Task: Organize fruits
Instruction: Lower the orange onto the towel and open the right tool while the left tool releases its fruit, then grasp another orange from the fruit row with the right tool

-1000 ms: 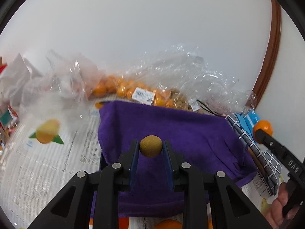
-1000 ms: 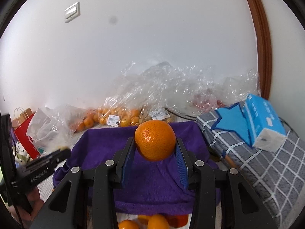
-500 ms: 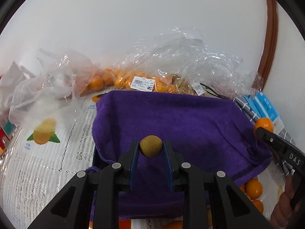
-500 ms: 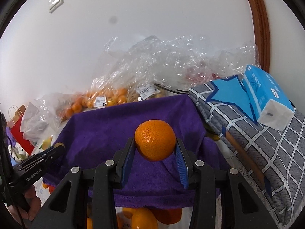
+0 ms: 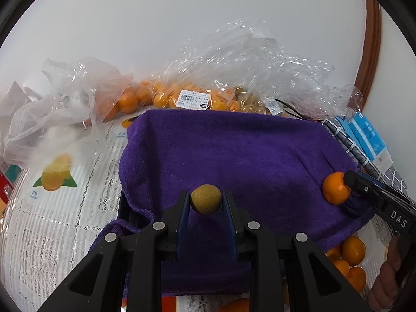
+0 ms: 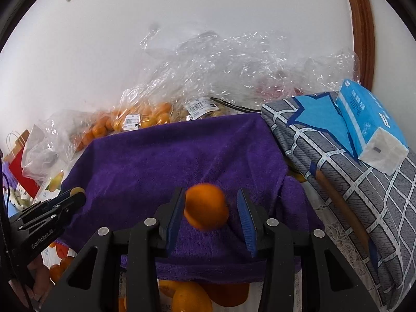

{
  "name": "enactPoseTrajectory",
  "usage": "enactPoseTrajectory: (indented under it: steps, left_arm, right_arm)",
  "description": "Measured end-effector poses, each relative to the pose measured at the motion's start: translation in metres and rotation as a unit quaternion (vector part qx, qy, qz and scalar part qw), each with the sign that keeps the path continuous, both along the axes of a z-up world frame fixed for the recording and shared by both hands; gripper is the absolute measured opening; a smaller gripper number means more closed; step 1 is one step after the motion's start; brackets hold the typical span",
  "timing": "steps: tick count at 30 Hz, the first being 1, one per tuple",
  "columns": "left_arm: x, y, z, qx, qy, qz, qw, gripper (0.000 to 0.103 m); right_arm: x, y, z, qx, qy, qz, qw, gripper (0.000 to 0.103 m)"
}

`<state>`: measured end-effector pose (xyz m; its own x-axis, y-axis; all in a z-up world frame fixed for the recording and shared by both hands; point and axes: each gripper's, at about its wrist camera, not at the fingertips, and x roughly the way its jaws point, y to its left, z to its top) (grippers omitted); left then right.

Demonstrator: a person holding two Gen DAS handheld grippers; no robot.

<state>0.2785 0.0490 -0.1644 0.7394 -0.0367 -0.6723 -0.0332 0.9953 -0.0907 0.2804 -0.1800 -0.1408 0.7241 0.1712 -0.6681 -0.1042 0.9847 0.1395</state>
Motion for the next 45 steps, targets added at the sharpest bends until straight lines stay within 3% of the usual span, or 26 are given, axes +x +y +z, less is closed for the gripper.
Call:
enactPoseTrajectory:
  steps: [5,9,17,22,26,31,34,38,45]
  left_arm:
    - [0.001,0.000,-0.001,-0.002,0.007,-0.001,1.0000,0.024]
    - [0.005,0.001,-0.004,-0.005,0.021,0.001,0.9998,0.024]
    - [0.005,0.006,-0.004,-0.021,0.025,0.002,0.9995,0.025]
    - [0.006,0.006,-0.003,-0.031,0.030,0.000,0.9990,0.025]
    - [0.001,0.010,0.005,-0.046,0.006,0.005,0.9989,0.038]
    - [-0.005,0.013,0.012,-0.046,-0.028,0.009,0.9985,0.042]
    - [-0.004,0.014,0.014,-0.045,-0.029,0.014,0.9985,0.042]
    - [-0.007,0.015,0.016,-0.058,-0.035,0.013,0.9976,0.042]
    - [-0.006,0.014,0.014,-0.059,-0.032,0.012,0.9977,0.045]
  right_arm:
    - [-0.001,0.002,0.003,0.001,-0.003,0.008,1.000,0.042]
    - [-0.002,-0.002,0.006,0.016,-0.007,0.004,1.000,0.052]
    - [-0.004,-0.013,0.007,0.057,-0.005,-0.019,0.998,0.052]
    - [-0.006,-0.011,0.009,0.043,-0.008,-0.026,0.999,0.052]
    - [-0.011,-0.012,0.015,0.050,-0.008,-0.016,0.999,0.052]
    - [-0.032,-0.012,0.023,0.041,-0.017,-0.011,0.999,0.052]
    - [-0.056,-0.014,0.017,0.030,-0.017,0.003,0.999,0.050]
    - [-0.079,-0.011,0.003,0.013,0.004,0.027,1.000,0.039]
    - [-0.082,-0.006,-0.011,0.040,0.047,0.047,0.997,0.036]
